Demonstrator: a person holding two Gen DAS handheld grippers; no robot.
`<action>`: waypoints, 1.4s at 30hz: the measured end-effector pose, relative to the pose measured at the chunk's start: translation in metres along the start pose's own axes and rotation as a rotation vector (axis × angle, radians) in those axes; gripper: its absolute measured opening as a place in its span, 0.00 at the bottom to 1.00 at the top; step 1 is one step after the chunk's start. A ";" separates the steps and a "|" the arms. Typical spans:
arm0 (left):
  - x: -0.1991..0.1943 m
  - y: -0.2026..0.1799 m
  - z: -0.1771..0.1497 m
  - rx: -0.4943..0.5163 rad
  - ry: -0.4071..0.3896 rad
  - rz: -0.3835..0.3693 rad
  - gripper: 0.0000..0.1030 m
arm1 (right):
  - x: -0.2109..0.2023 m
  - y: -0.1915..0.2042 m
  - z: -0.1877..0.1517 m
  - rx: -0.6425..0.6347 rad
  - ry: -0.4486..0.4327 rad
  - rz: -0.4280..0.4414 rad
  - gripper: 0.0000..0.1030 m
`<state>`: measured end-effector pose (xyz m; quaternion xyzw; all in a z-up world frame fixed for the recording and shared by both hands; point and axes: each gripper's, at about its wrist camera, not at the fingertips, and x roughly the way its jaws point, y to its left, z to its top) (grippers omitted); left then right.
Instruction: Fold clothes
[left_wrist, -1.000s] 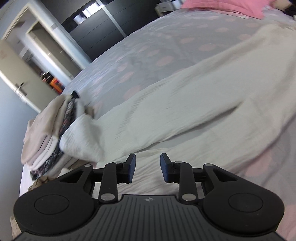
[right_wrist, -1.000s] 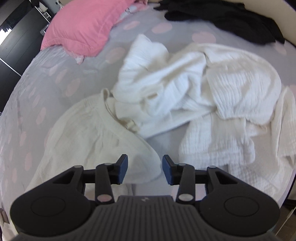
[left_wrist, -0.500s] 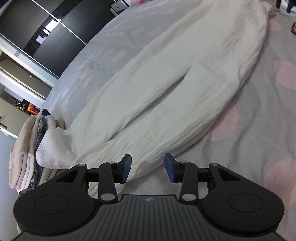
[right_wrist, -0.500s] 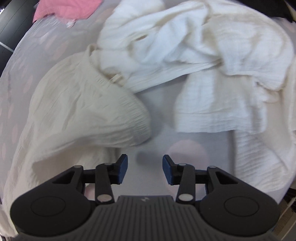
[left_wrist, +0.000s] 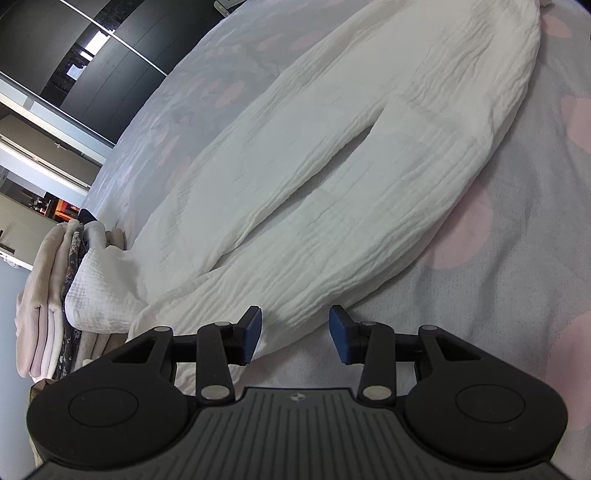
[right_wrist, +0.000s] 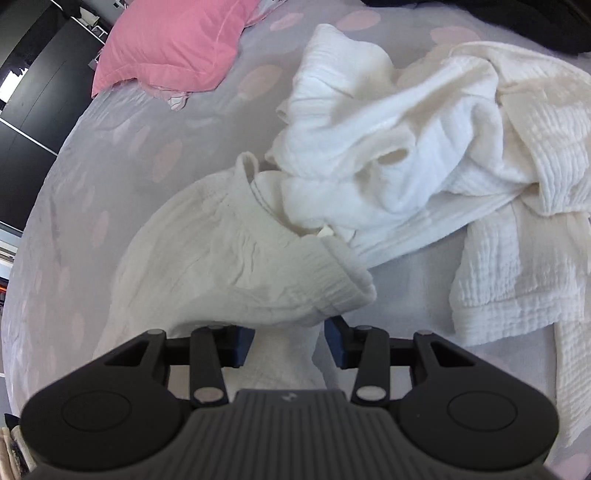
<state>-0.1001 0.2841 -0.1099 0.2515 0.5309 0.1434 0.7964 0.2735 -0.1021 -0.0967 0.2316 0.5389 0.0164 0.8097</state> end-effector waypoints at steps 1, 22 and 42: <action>0.001 0.000 0.000 0.000 0.001 -0.001 0.37 | 0.002 0.001 -0.001 -0.007 -0.002 -0.011 0.43; -0.015 0.015 0.006 -0.140 -0.089 -0.092 0.01 | -0.041 0.020 0.005 -0.175 -0.119 -0.099 0.07; -0.106 0.078 -0.015 -0.427 -0.300 -0.167 0.00 | -0.128 -0.030 0.003 -0.058 -0.183 -0.069 0.03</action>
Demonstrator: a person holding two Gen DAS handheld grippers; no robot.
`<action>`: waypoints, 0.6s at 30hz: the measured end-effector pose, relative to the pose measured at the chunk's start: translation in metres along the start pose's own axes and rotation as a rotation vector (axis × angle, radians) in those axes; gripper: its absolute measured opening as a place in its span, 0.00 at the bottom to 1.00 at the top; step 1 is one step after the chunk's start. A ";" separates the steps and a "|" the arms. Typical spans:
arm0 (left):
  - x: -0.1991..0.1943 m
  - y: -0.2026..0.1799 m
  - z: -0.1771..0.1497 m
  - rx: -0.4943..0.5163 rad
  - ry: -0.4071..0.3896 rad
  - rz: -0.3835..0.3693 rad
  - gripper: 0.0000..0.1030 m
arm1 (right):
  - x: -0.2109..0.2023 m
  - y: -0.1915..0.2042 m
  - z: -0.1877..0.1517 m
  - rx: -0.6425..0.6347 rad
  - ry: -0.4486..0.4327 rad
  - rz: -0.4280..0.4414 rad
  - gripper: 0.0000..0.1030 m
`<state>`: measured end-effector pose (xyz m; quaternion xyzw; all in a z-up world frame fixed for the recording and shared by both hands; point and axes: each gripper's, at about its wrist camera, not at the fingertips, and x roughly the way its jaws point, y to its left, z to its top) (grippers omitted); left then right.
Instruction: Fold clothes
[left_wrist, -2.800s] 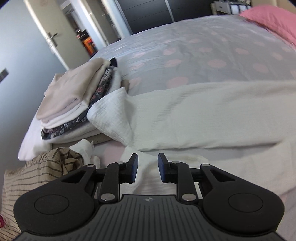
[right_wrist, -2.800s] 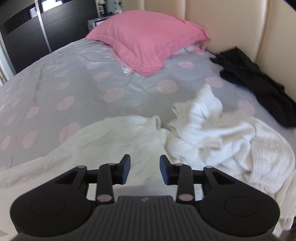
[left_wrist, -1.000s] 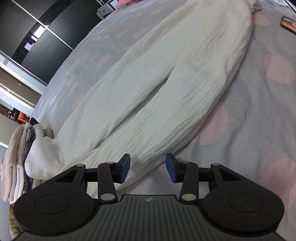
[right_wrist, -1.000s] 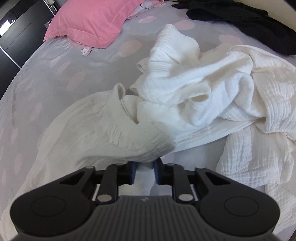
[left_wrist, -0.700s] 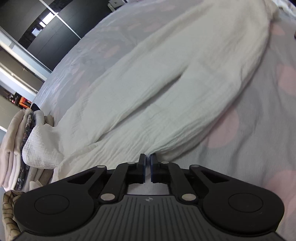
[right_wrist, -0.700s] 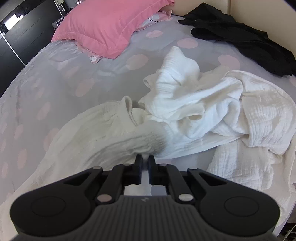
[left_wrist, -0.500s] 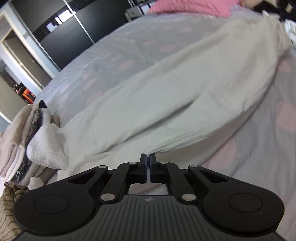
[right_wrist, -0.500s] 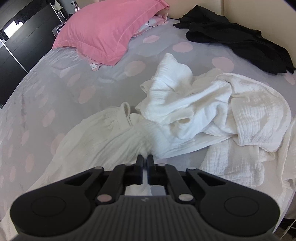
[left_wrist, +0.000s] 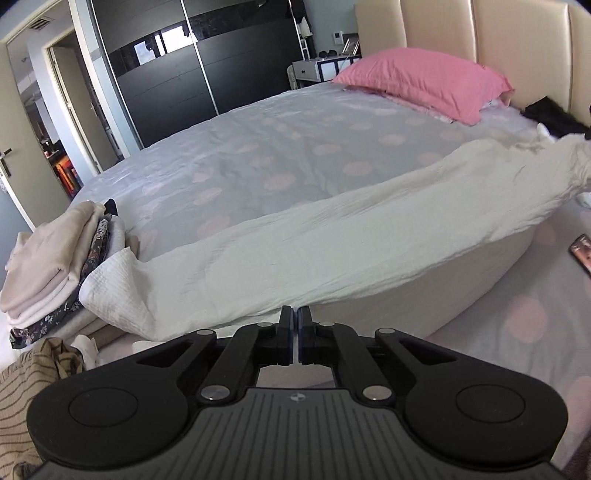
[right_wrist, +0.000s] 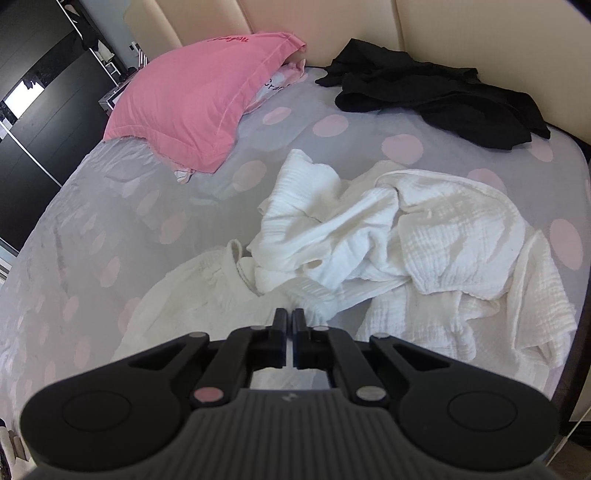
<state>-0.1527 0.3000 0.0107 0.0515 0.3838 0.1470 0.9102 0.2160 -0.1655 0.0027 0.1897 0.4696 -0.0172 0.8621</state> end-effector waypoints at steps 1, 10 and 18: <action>-0.005 0.000 -0.002 -0.002 -0.002 -0.016 0.00 | -0.003 -0.004 0.000 0.004 0.004 -0.011 0.02; -0.033 -0.019 -0.031 0.084 0.026 -0.145 0.00 | -0.005 -0.050 -0.016 0.073 0.104 -0.141 0.02; -0.027 -0.047 -0.066 0.236 0.166 -0.214 0.00 | 0.021 -0.060 -0.035 -0.026 0.164 -0.309 0.02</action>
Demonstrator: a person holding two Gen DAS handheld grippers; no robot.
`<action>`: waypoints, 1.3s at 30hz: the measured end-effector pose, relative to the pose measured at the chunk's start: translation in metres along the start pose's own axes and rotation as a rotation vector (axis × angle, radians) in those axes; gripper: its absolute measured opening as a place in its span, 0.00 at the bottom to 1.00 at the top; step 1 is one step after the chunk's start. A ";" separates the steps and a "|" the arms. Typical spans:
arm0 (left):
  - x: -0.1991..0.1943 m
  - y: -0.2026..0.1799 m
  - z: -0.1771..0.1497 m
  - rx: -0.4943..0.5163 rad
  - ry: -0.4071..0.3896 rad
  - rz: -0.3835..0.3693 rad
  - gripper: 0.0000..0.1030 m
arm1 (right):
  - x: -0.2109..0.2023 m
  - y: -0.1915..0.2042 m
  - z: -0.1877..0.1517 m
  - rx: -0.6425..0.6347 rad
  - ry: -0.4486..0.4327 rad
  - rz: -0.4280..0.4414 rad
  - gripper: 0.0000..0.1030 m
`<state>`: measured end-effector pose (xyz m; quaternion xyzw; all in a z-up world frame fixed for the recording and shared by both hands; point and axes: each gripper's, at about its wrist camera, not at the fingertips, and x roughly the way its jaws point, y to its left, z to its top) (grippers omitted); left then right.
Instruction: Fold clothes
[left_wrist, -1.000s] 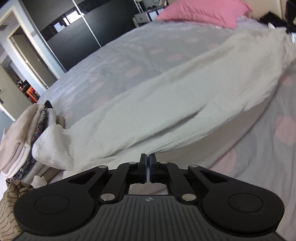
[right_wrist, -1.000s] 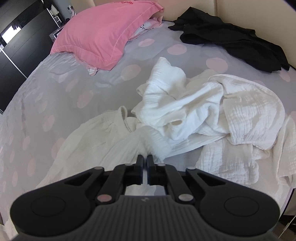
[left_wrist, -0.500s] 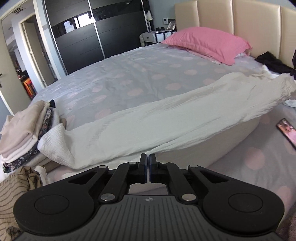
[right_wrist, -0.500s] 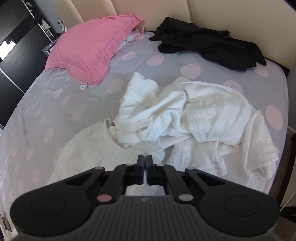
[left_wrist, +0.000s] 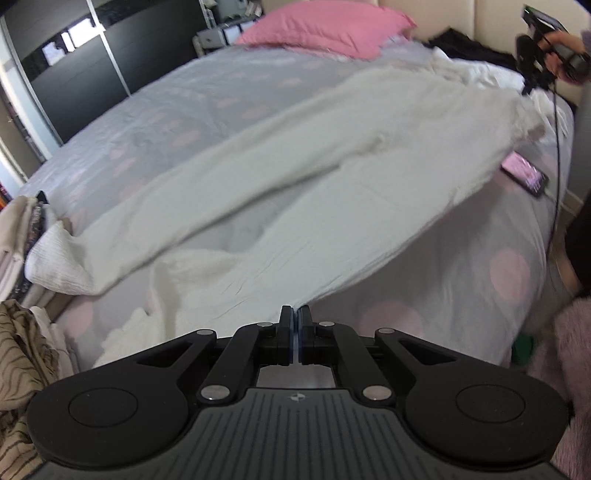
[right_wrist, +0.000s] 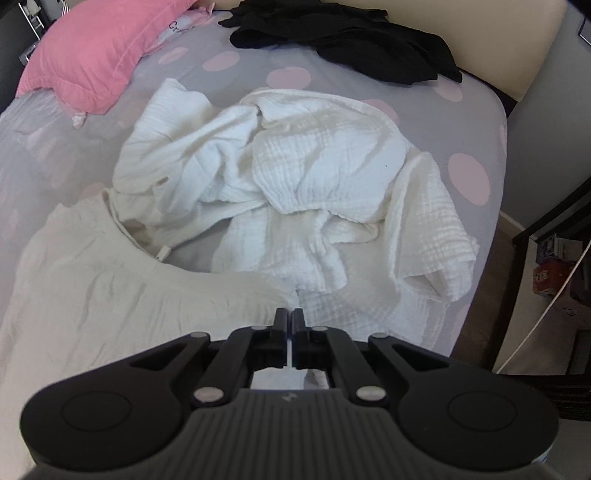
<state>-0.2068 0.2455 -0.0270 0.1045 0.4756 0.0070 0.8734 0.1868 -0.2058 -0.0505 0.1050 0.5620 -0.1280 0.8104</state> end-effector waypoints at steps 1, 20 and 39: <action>0.002 -0.004 -0.003 0.019 0.017 -0.008 0.00 | 0.005 0.002 -0.001 -0.013 0.005 -0.024 0.02; -0.002 0.029 -0.025 -0.141 0.065 0.135 0.21 | -0.004 0.032 -0.007 -0.112 -0.061 -0.043 0.36; 0.035 0.087 -0.011 -0.338 0.197 0.469 0.00 | -0.031 0.103 -0.032 -0.235 -0.057 0.158 0.39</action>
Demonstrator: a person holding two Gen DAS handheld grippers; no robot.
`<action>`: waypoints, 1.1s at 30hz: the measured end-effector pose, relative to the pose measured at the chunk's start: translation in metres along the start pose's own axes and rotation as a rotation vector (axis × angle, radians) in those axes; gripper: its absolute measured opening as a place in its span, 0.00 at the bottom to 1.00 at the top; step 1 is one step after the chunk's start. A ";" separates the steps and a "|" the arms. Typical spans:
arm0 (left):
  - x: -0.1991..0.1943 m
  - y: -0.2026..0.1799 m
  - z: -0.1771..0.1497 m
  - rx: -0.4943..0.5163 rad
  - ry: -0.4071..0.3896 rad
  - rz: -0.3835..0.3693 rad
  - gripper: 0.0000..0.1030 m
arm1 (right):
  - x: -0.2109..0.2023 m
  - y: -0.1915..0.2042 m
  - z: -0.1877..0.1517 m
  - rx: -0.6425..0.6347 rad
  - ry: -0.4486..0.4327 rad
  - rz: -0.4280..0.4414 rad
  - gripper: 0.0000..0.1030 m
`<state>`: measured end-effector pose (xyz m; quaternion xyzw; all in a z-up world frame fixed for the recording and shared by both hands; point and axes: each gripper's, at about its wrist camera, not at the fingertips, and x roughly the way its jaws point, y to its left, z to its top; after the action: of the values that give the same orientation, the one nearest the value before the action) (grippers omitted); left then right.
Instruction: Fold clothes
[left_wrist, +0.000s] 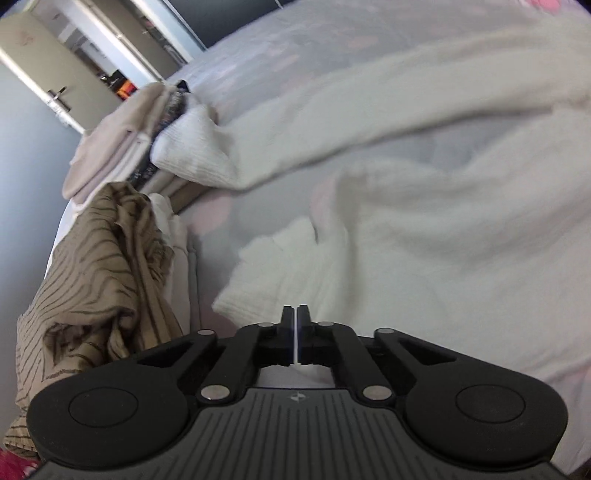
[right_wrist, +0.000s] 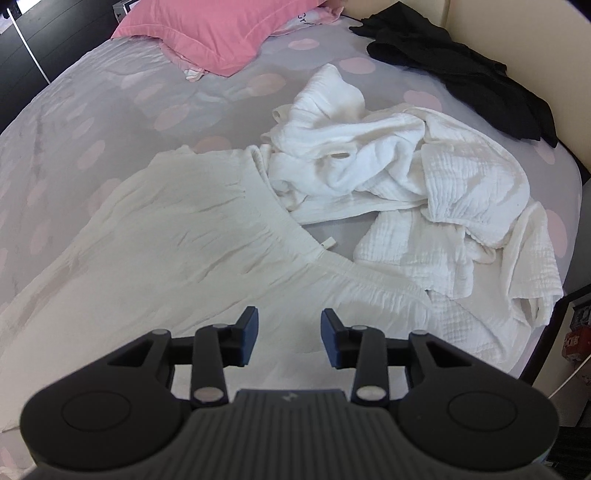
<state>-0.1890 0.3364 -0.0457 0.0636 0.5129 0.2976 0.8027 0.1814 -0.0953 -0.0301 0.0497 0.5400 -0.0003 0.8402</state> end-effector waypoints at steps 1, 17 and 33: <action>-0.005 0.005 0.006 -0.024 -0.017 -0.026 0.00 | 0.001 -0.001 0.000 0.002 0.002 0.000 0.39; 0.010 -0.008 0.013 -0.025 0.038 -0.077 0.21 | 0.003 0.001 0.002 0.016 0.001 0.075 0.49; 0.040 -0.022 -0.002 0.009 0.209 -0.041 0.11 | 0.000 0.014 0.001 -0.028 -0.010 0.121 0.54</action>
<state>-0.1695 0.3393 -0.0870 0.0254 0.5963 0.2841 0.7504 0.1824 -0.0818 -0.0284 0.0705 0.5316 0.0576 0.8421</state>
